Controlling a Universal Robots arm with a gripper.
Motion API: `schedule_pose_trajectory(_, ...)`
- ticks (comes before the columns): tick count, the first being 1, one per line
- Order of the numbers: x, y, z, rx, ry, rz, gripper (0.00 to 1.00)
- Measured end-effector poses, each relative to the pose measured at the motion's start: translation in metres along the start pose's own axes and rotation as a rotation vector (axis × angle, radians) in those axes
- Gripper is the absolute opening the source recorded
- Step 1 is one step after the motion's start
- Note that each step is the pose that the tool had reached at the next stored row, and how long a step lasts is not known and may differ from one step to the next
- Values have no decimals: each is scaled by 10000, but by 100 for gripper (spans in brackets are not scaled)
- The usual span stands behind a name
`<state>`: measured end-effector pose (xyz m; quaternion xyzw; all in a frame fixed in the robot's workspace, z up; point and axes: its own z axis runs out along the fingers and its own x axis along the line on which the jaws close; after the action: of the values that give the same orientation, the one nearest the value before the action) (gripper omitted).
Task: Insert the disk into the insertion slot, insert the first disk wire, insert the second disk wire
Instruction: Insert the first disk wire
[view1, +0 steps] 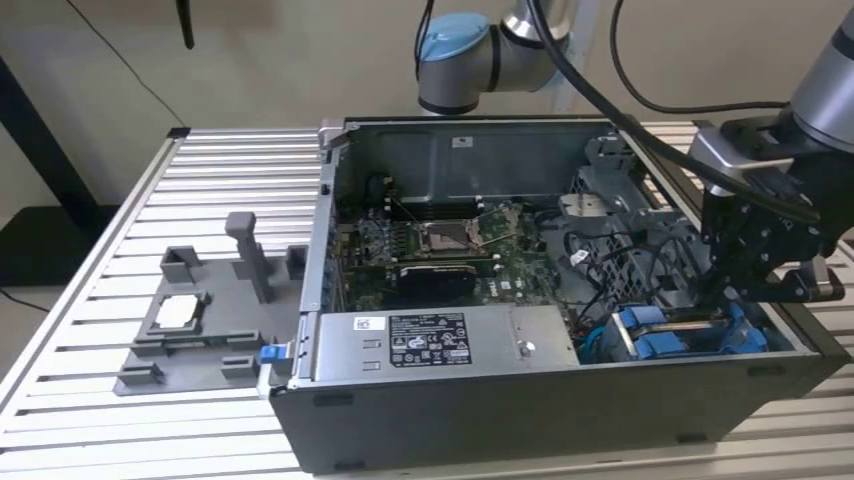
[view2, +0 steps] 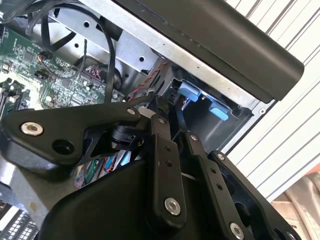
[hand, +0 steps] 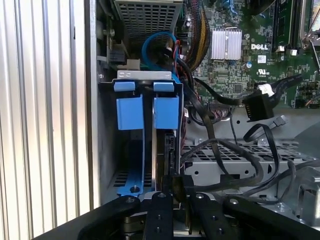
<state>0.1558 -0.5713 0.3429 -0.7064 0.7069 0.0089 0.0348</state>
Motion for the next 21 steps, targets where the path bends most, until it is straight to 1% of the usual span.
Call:
schedule_pose_trajectory(5,6,10,11,0,2,3,19)
schedule_pose_trajectory(13,10,11,47,0,2,1,19)
schedule_pose_trajectory(21,13,14,103,0,10,2,19)
